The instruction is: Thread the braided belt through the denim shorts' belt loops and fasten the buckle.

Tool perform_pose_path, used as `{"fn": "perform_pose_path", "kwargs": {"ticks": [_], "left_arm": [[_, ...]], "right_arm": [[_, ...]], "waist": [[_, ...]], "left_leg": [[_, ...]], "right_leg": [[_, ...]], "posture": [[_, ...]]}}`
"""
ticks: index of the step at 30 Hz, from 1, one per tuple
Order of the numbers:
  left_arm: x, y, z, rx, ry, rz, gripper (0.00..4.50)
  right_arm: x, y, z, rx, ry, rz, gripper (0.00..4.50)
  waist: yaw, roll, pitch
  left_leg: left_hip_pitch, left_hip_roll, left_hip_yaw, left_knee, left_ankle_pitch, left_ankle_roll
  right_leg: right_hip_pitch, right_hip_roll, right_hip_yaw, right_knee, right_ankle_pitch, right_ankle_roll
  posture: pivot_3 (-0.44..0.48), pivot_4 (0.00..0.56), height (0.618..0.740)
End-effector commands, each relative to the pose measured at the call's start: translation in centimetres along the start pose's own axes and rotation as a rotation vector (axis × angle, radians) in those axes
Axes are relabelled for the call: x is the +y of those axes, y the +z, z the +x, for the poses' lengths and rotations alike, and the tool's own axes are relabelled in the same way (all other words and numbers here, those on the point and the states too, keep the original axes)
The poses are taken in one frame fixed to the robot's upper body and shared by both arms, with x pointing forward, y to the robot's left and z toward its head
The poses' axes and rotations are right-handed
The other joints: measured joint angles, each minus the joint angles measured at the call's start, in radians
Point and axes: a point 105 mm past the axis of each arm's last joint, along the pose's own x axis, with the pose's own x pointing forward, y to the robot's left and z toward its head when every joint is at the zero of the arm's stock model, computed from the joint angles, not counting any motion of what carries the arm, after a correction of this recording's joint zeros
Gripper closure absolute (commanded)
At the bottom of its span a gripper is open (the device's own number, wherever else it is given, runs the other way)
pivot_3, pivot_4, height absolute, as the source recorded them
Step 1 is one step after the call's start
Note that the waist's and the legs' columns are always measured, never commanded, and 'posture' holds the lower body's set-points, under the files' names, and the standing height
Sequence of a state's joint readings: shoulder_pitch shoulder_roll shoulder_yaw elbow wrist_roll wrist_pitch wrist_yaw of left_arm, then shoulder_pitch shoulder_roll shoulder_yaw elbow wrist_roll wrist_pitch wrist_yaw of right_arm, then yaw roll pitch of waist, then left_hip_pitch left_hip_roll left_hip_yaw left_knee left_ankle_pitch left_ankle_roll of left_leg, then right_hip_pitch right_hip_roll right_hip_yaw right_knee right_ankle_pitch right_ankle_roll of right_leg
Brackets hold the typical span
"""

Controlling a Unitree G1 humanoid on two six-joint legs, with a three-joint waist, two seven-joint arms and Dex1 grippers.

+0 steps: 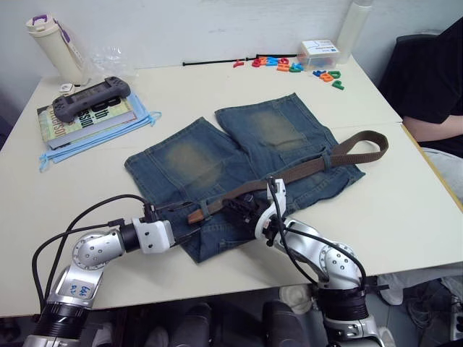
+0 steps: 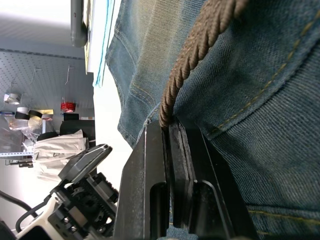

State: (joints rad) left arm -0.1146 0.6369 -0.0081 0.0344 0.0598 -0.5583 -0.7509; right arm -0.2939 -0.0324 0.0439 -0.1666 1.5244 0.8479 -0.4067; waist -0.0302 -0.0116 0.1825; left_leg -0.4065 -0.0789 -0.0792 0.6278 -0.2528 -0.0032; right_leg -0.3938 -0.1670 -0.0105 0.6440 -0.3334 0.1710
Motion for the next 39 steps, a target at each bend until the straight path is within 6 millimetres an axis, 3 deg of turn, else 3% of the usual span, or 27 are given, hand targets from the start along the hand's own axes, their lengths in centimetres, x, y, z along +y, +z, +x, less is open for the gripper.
{"fn": "perform_pose_path", "kwargs": {"ticks": [1,6,7,9,10,11,15,22,23,24,26,27,29,30,32,33,36,39], "left_arm": [[0.4,0.1,0.1,-0.004,0.021,0.049,1.13],[0.2,-0.1,0.5,0.004,0.021,0.055,1.13],[0.2,-0.2,0.5,0.008,0.018,0.055,1.65],[0.1,-0.2,0.6,0.003,0.019,0.060,2.11],[0.1,-0.1,0.7,0.000,0.018,0.062,2.78],[0.0,0.0,0.8,-0.003,0.017,0.064,3.18],[-0.2,0.0,0.8,-0.007,0.005,0.070,4.49],[-0.2,-0.2,0.7,0.008,0.006,0.082,4.49],[-0.2,-0.1,0.8,0.008,0.006,0.085,4.50],[-0.2,-0.1,0.8,0.008,0.006,0.088,4.50],[-0.2,-0.1,0.8,0.011,0.006,0.094,4.50],[-0.2,-0.2,0.8,0.013,0.008,0.093,4.50],[-0.2,-0.2,0.8,0.014,0.008,0.091,4.50],[-0.2,-0.2,0.8,0.014,0.009,0.090,4.50],[-0.2,-0.2,0.8,0.015,0.011,0.089,4.50],[-0.2,-0.2,0.8,0.016,0.013,0.088,4.50],[-0.2,-0.2,0.7,0.015,0.014,0.092,4.50],[-0.2,-0.1,0.7,0.011,0.011,0.098,4.50]], "right_arm": [[1.2,-0.6,0.2,0.022,0.060,0.021,4.50],[1.5,-0.5,0.2,0.019,0.066,0.018,4.50],[1.5,-0.5,0.2,0.018,0.067,0.018,4.50],[1.6,-0.5,0.1,0.016,0.069,0.016,4.50],[1.6,-0.4,0.1,0.014,0.069,0.016,4.50],[1.6,-0.4,0.0,0.013,0.068,0.016,4.50],[1.6,-0.3,-0.1,0.010,0.064,0.012,4.50],[1.4,0.3,-0.4,-0.015,0.023,-0.013,4.50],[1.5,0.6,-0.6,-0.032,0.017,-0.020,3.92],[1.5,0.8,-0.8,-0.043,0.014,-0.024,3.76],[1.8,1.3,-1.5,-0.068,0.023,-0.022,3.02],[2.0,1.4,-1.8,-0.075,0.027,-0.024,2.45],[1.9,1.6,-3.1,-0.086,0.003,-0.051,1.74],[1.8,1.7,-3.5,-0.088,-0.007,-0.061,1.10],[1.7,2.1,-5.0,-0.091,-0.042,-0.176,0.31],[1.7,2.2,-5.7,-0.084,-0.064,-0.272,0.09],[1.6,2.4,-7.4,-0.024,-0.158,-0.665,0.09],[1.1,2.8,-8.1,-0.009,-0.224,-0.861,0.09]], "waist": [[0.000,0.000,0.000],[0.001,0.000,0.000],[0.001,0.000,0.000],[0.000,0.000,0.000],[0.000,0.000,0.000],[0.000,0.000,0.000],[0.001,0.000,0.000],[0.002,0.000,0.000],[0.002,0.000,0.000],[0.002,0.000,0.000],[0.002,0.000,0.000],[0.003,0.000,0.000],[0.003,0.000,0.000],[0.003,0.000,0.000],[0.003,0.000,0.000],[0.003,0.000,0.000],[0.005,0.000,0.000],[0.004,0.000,0.000]], "left_leg": [[0.000,0.001,0.000,0.000,0.000,0.000],[0.000,0.002,0.001,0.000,-0.001,0.000],[0.000,0.002,0.001,0.000,-0.001,0.000],[0.000,0.002,0.002,0.000,-0.001,0.000],[0.000,0.002,0.002,0.000,-0.001,0.000],[0.000,0.002,0.002,0.000,-0.001,0.000],[0.000,0.002,0.002,0.001,-0.001,0.000],[0.000,0.002,0.002,0.001,-0.001,0.000],[0.000,0.002,0.002,0.001,-0.001,0.000],[0.000,0.002,0.002,0.001,-0.001,0.000],[0.000,0.002,0.002,0.001,-0.001,0.000],[0.000,0.002,0.002,0.001,-0.001,0.000],[0.000,0.002,0.002,0.001,-0.002,0.000],[0.000,0.002,0.002,0.001,-0.002,0.000],[0.000,0.002,0.002,0.001,-0.002,0.000],[0.000,0.002,0.002,0.001,-0.002,0.000],[0.000,0.002,0.002,0.001,-0.002,0.001],[0.000,0.003,0.005,0.002,-0.007,0.007]], "right_leg": [[0.000,0.001,0.000,0.000,0.000,0.000],[0.000,0.001,0.000,0.000,0.000,-0.001],[0.000,0.001,0.000,0.000,0.000,-0.001],[-0.001,0.002,0.001,0.000,0.000,-0.001],[-0.001,0.002,0.001,0.000,0.000,-0.001],[-0.001,0.002,0.001,0.000,0.000,-0.001],[-0.001,0.002,0.001,0.000,0.000,-0.001],[-0.001,0.002,0.001,0.000,0.000,-0.001],[-0.001,0.002,0.001,0.000,0.000,-0.001],[-0.001,0.002,0.001,0.000,0.000,-0.001],[-0.001,0.002,0.001,0.000,0.000,-0.001],[-0.001,0.002,0.001,0.000,0.000,-0.001],[-0.001,0.002,0.001,0.000,0.000,-0.001],[-0.001,0.002,0.001,0.000,0.000,-0.001],[-0.001,0.002,0.001,0.000,0.000,-0.001],[-0.001,0.002,0.001,-0.001,0.000,-0.001],[-0.001,0.002,0.001,-0.001,0.000,-0.001],[-0.001,0.003,0.002,-0.006,0.000,-0.001]], "posture": [[0.000,0.150,0.714],[0.000,0.150,0.714],[0.000,0.150,0.714],[0.000,0.150,0.714],[0.000,0.150,0.714],[0.000,0.150,0.714],[0.000,0.150,0.714],[0.000,0.150,0.714],[0.000,0.150,0.714],[0.000,0.150,0.714],[0.000,0.150,0.714],[0.000,0.150,0.714],[0.000,0.150,0.714],[0.000,0.150,0.714],[0.000,0.150,0.714],[0.000,0.150,0.714],[0.000,0.150,0.714],[0.000,0.150,0.714]]}}
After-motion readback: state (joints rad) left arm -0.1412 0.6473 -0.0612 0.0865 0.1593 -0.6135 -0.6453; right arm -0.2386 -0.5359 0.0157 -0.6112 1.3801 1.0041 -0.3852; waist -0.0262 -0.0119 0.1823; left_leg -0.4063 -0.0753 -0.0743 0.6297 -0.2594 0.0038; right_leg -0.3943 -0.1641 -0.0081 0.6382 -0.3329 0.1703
